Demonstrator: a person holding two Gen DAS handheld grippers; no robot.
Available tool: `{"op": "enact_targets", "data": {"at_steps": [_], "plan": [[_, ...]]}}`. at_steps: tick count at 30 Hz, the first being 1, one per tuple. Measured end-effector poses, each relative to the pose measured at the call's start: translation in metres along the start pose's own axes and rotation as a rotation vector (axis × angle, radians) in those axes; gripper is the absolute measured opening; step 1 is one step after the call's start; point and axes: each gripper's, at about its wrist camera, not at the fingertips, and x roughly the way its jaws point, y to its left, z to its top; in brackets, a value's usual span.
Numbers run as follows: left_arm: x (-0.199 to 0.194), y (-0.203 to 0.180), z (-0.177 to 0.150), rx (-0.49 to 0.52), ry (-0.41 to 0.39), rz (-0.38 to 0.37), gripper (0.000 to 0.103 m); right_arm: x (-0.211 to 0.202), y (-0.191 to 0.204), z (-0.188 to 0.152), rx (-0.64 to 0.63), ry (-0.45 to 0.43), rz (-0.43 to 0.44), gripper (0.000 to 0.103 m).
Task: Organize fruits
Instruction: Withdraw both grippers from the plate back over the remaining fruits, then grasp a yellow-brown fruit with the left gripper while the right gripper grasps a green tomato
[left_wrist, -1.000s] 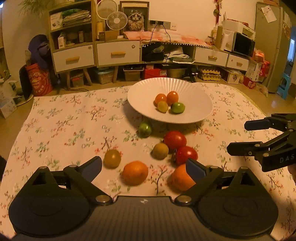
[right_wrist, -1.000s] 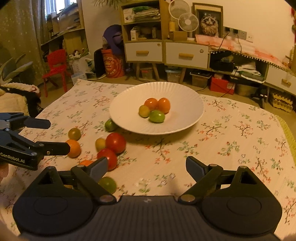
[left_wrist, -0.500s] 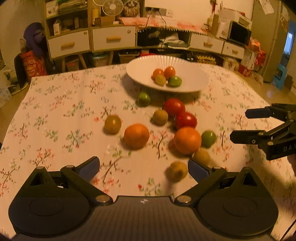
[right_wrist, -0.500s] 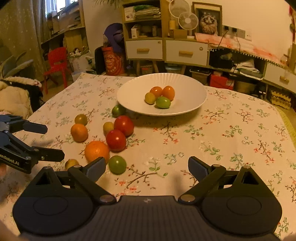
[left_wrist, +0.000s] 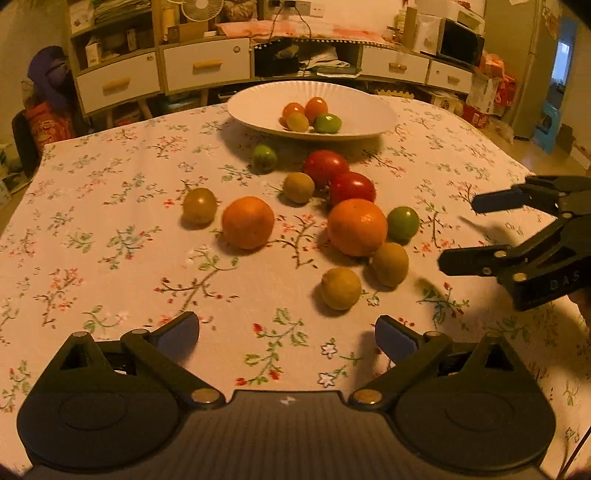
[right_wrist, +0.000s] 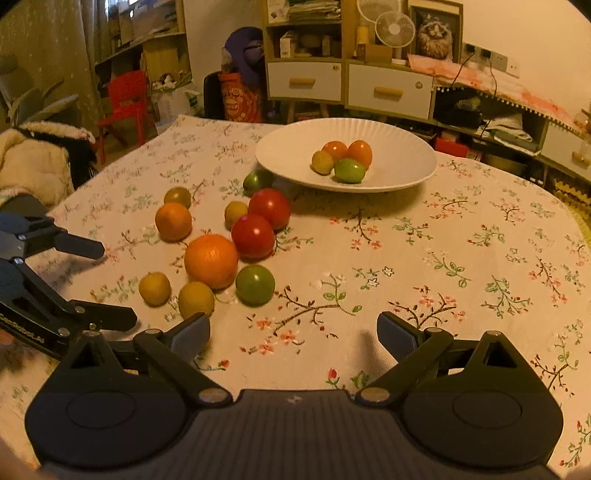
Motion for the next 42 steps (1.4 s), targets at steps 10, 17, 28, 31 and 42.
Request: {"op": "enact_targets", "data": {"at_steps": [10, 17, 28, 31, 42], "plan": [[0.005, -0.009, -0.007, -0.011, -0.071, 0.03, 0.103, 0.013, 0.001, -0.004, -0.016, 0.002, -0.048, 0.095], [0.005, -0.013, -0.003, -0.023, -0.06, 0.039, 0.102, 0.016, 0.006, -0.001, -0.038, -0.031, -0.047, 0.089], [-0.001, -0.025, 0.0, -0.001, -0.091, -0.054, 0.06, 0.014, 0.021, 0.004, -0.11, -0.038, 0.014, 0.063], [-0.001, -0.027, 0.001, -0.008, -0.089, -0.075, 0.053, 0.013, 0.023, 0.005, -0.124, -0.041, 0.021, 0.056], [-0.001, -0.022, 0.003, -0.052, -0.085, -0.061, 0.03, 0.013, 0.027, 0.009, -0.129, -0.042, 0.052, 0.036]]}}
